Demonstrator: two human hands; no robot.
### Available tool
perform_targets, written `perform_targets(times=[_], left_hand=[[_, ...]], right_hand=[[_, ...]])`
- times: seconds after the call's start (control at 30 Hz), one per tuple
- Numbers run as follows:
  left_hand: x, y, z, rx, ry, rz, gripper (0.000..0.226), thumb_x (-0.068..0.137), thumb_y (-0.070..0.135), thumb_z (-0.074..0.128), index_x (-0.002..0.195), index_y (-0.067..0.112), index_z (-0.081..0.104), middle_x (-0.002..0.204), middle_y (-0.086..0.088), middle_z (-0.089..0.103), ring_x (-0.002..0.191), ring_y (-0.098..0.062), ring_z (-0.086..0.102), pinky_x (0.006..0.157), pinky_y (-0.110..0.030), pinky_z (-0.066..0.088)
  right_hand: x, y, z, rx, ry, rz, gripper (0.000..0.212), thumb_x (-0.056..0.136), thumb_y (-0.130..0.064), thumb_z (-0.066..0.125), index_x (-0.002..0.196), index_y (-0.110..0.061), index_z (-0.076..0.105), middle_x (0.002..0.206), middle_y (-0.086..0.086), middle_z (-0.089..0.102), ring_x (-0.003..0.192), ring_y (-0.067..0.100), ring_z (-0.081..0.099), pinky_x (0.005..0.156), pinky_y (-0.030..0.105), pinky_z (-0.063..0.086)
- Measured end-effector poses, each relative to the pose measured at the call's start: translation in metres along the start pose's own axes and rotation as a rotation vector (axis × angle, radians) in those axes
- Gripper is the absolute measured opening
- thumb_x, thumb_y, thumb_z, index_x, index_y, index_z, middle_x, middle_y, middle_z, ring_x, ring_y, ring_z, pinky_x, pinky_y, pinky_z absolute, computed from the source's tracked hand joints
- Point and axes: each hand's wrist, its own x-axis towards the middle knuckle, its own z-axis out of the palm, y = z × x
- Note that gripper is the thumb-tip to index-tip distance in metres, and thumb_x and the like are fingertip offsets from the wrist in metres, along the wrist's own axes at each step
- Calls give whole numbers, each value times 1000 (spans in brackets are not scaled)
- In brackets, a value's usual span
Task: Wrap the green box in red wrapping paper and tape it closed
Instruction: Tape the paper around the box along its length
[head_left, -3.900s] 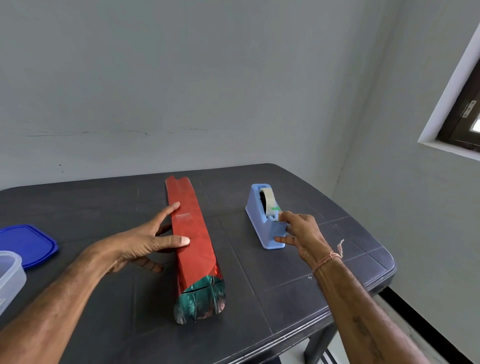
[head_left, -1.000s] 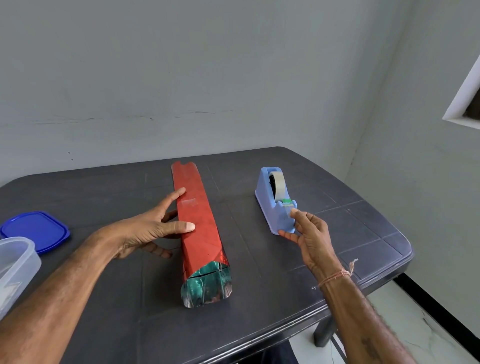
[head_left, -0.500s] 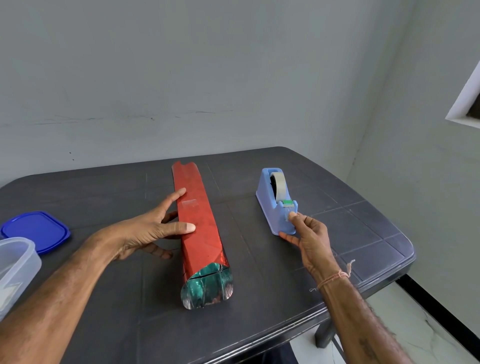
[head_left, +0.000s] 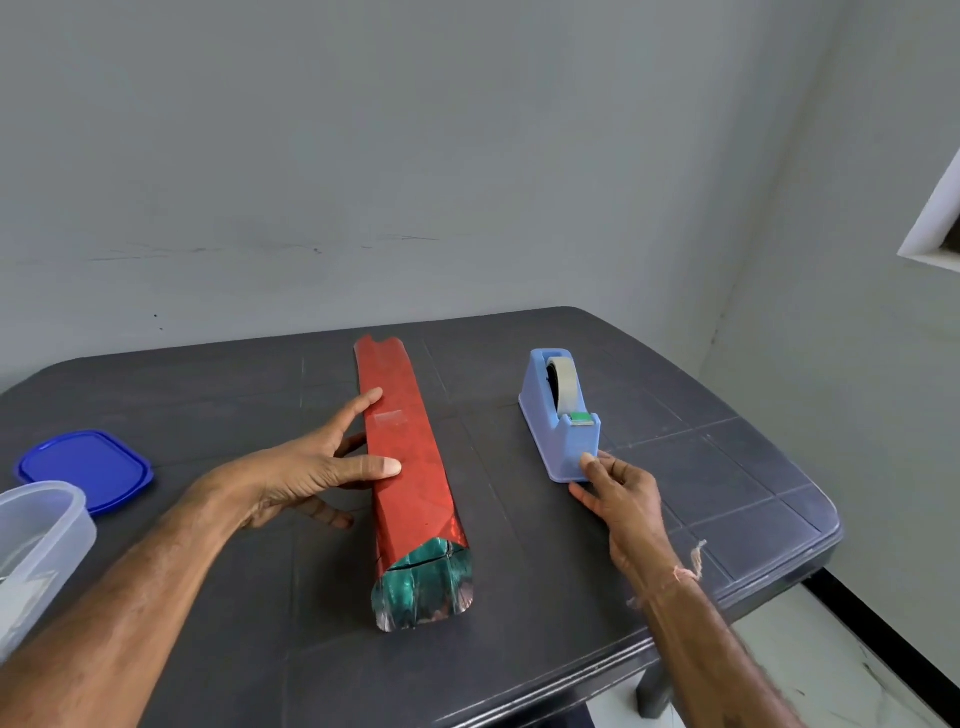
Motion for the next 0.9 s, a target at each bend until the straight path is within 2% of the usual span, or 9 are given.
perform_targets(times=[0.17, 0.27, 0.33, 0.4, 0.47, 0.53, 0.63, 0.73, 0.9], left_hand=[[-4, 3, 2, 33, 21, 25, 109, 72, 42, 88, 151, 66, 17, 160, 10, 36, 135, -17, 49, 87, -54, 62], [-4, 4, 1, 68, 14, 21, 109, 74, 42, 88, 151, 66, 15, 163, 9, 33, 136, -19, 47, 87, -55, 61], [-4, 5, -1, 87, 12, 12, 111, 73, 43, 89, 152, 66, 13, 166, 7, 28, 137, -21, 47, 86, -55, 62], [-5, 5, -3, 112, 11, 2, 114, 73, 44, 90, 152, 65, 11, 168, 5, 24, 138, -22, 46, 86, -54, 62], [-6, 7, -4, 140, 4, -11, 117, 72, 45, 90, 153, 65, 7, 170, 4, 21, 139, -23, 46, 86, -52, 62], [-6, 7, -5, 153, -10, -28, 122, 70, 46, 92, 153, 65, 4, 169, 2, 22, 139, -24, 46, 87, -51, 62], [-6, 9, -5, 178, -22, -42, 127, 69, 46, 93, 153, 65, -1, 168, -1, 27, 139, -25, 47, 88, -51, 62], [-7, 11, -4, 201, -19, -47, 129, 68, 46, 93, 153, 65, -3, 167, -4, 26, 138, -25, 48, 88, -51, 62], [-7, 13, -5, 248, -32, -63, 132, 66, 48, 93, 152, 65, -6, 168, -7, 23, 138, -27, 48, 87, -51, 63]], right_hand=[[-27, -3, 2, -82, -50, -136, 24, 99, -25, 63, 103, -2, 70, 103, 10, 71, 95, 15, 65, 85, 37, 59], [-45, -38, 23, -253, -286, -264, 29, 98, -36, 64, 102, -9, 71, 105, 4, 70, 93, 9, 65, 84, 34, 59], [-57, -70, 46, -368, -510, -278, 32, 95, -45, 64, 96, -13, 69, 95, -5, 67, 90, 3, 62, 83, 26, 56], [-60, -95, 72, -534, -702, -311, 41, 93, -52, 63, 96, -11, 67, 88, -3, 63, 84, 1, 57, 79, 19, 48], [-54, -108, 95, -681, -849, -353, 44, 98, -49, 61, 102, -6, 67, 87, 1, 61, 82, 2, 55, 75, 18, 43], [-46, -112, 115, -803, -933, -361, 38, 101, -38, 60, 104, -1, 66, 86, -4, 60, 78, 0, 54, 71, 14, 42], [-41, -119, 135, -974, -1023, -337, 31, 102, -35, 60, 98, -6, 67, 82, -10, 61, 71, -7, 54, 65, 8, 41], [-40, -124, 146, -1111, -1089, -284, 24, 102, -37, 59, 89, -18, 65, 76, -18, 59, 65, -10, 54, 68, 12, 39], [-44, -129, 156, -1243, -1150, -242, 22, 102, -41, 57, 87, -27, 64, 83, -15, 61, 80, 2, 55, 78, 26, 41]])
